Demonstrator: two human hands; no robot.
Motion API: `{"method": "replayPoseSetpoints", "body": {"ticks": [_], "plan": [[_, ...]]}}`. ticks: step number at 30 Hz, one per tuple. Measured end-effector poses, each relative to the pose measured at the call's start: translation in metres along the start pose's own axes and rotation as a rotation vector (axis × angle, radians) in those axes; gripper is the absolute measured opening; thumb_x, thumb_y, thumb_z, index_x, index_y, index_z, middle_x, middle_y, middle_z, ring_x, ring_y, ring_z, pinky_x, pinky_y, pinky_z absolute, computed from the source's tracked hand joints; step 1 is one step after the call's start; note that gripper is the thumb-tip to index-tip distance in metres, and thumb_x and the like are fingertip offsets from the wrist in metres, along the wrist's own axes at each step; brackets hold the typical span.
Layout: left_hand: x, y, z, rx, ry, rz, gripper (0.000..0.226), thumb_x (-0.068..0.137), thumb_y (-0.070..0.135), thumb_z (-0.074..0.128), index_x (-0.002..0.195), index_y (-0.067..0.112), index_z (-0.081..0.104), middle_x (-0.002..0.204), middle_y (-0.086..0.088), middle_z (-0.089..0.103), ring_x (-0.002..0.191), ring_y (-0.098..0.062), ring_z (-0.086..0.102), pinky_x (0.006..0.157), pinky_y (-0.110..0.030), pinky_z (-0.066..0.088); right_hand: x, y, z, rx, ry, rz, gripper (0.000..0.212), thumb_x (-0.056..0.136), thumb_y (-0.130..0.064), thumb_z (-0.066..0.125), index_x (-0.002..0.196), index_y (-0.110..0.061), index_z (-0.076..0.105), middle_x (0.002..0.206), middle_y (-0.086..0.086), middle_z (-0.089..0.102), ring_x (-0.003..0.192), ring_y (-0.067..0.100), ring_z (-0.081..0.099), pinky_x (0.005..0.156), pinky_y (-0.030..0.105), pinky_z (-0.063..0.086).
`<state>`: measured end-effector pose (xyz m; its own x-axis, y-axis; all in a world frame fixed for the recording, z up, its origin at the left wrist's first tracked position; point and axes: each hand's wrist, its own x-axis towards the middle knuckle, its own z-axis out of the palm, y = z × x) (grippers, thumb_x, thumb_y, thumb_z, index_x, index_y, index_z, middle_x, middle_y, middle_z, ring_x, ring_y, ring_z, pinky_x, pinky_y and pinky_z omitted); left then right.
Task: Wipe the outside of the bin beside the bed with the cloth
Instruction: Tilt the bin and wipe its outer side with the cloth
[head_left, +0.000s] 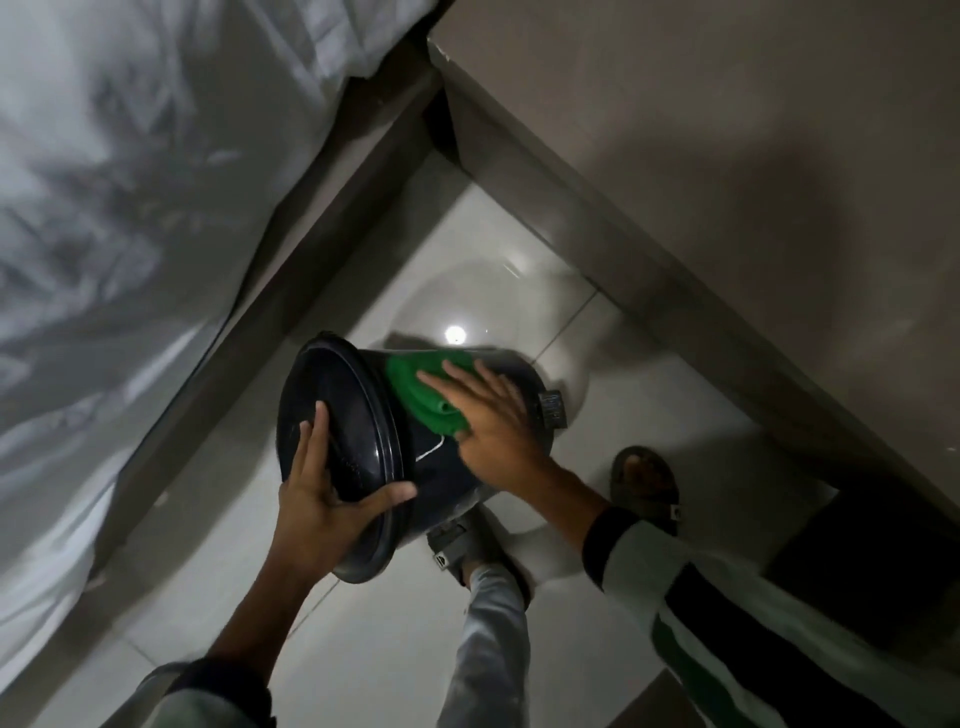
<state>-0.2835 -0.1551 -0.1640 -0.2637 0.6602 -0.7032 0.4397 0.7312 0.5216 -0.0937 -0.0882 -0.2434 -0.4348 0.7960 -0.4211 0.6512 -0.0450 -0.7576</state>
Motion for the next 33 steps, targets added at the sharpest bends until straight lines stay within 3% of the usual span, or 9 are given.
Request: {"method": "replayPoseSetpoints", "body": {"ticks": [3,6,14,19,22,24,27,29,33], "plan": [[0.008,0.003,-0.003,-0.02,0.002,-0.023,0.134,0.052,0.06,0.085,0.157,0.045,0.003,0.17,0.004,0.009,0.156,-0.021,0.015,0.124,-0.053,0.024,0.027,0.046,-0.017,-0.202,-0.067,0.227,0.074,0.081,-0.009,0.056,0.148,-0.027,0.028,0.158,0.003,0.029,0.147,0.027,0.018,0.121,0.049,0.016],[0.015,0.005,-0.002,0.016,0.023,-0.042,0.129,0.054,0.065,0.079,0.156,0.05,0.001,0.17,0.003,0.012,0.153,-0.027,0.024,0.12,-0.055,0.029,0.054,0.059,-0.026,-0.16,-0.081,0.337,0.065,0.086,-0.006,0.051,0.147,-0.019,0.031,0.155,0.007,0.035,0.143,0.027,0.029,0.12,0.043,0.024],[0.034,0.023,-0.007,-0.113,0.062,-0.135,0.138,0.04,0.086,0.076,0.154,0.05,0.007,0.159,0.008,0.042,0.142,-0.018,0.044,0.116,-0.049,0.039,-0.046,-0.018,0.003,0.157,0.082,0.028,0.065,0.083,-0.008,0.042,0.145,-0.024,0.035,0.153,0.008,0.039,0.141,0.027,0.035,0.113,0.039,0.035],[0.012,0.004,-0.001,0.088,-0.084,0.006,0.147,0.038,0.083,0.079,0.152,0.052,-0.008,0.171,0.001,0.007,0.156,-0.022,0.011,0.122,-0.053,0.025,-0.024,0.038,0.003,0.126,0.204,0.538,0.06,0.093,-0.008,0.046,0.149,-0.018,0.028,0.145,0.017,0.044,0.128,0.037,0.048,0.101,0.046,0.049],[0.01,0.004,0.005,0.207,-0.059,0.06,0.145,0.036,0.087,0.074,0.151,0.055,-0.007,0.171,0.001,0.002,0.157,-0.022,0.003,0.122,-0.053,0.022,0.008,0.056,-0.01,0.376,0.262,0.827,0.046,0.095,-0.017,0.046,0.14,-0.022,0.041,0.13,0.015,0.056,0.117,0.036,0.055,0.09,0.035,0.046],[0.017,0.017,0.006,0.217,-0.033,0.009,0.142,0.035,0.089,0.071,0.15,0.058,-0.007,0.17,-0.003,0.015,0.155,-0.029,0.017,0.119,-0.057,0.03,-0.001,0.038,-0.009,0.5,0.26,0.772,0.043,0.094,-0.016,0.047,0.137,-0.019,0.045,0.129,0.015,0.058,0.12,0.033,0.055,0.089,0.03,0.044],[0.027,0.036,0.003,0.117,0.036,-0.087,0.141,0.035,0.088,0.073,0.149,0.058,-0.003,0.165,-0.003,0.032,0.15,-0.028,0.034,0.115,-0.055,0.039,-0.047,-0.015,0.003,0.394,0.228,0.262,0.065,0.082,0.008,0.046,0.142,-0.018,0.044,0.147,0.013,0.046,0.137,0.028,0.042,0.111,0.026,0.034],[0.032,0.047,-0.001,0.091,0.091,-0.126,0.133,0.042,0.086,0.074,0.151,0.057,0.004,0.159,0.001,0.043,0.144,-0.027,0.044,0.116,-0.05,0.039,-0.069,-0.029,0.01,0.377,0.229,0.113,0.068,0.08,0.008,0.043,0.141,-0.021,0.044,0.152,0.01,0.04,0.143,0.026,0.034,0.116,0.032,0.03],[0.056,0.057,-0.011,0.012,0.093,-0.147,0.115,0.043,0.083,0.079,0.142,0.063,0.026,0.147,0.007,0.057,0.132,-0.03,0.055,0.102,-0.058,0.05,-0.032,0.021,0.011,0.279,0.314,0.304,0.07,0.085,0.006,0.044,0.147,-0.023,0.034,0.155,0.011,0.035,0.139,0.032,0.037,0.112,0.04,0.038]]}}
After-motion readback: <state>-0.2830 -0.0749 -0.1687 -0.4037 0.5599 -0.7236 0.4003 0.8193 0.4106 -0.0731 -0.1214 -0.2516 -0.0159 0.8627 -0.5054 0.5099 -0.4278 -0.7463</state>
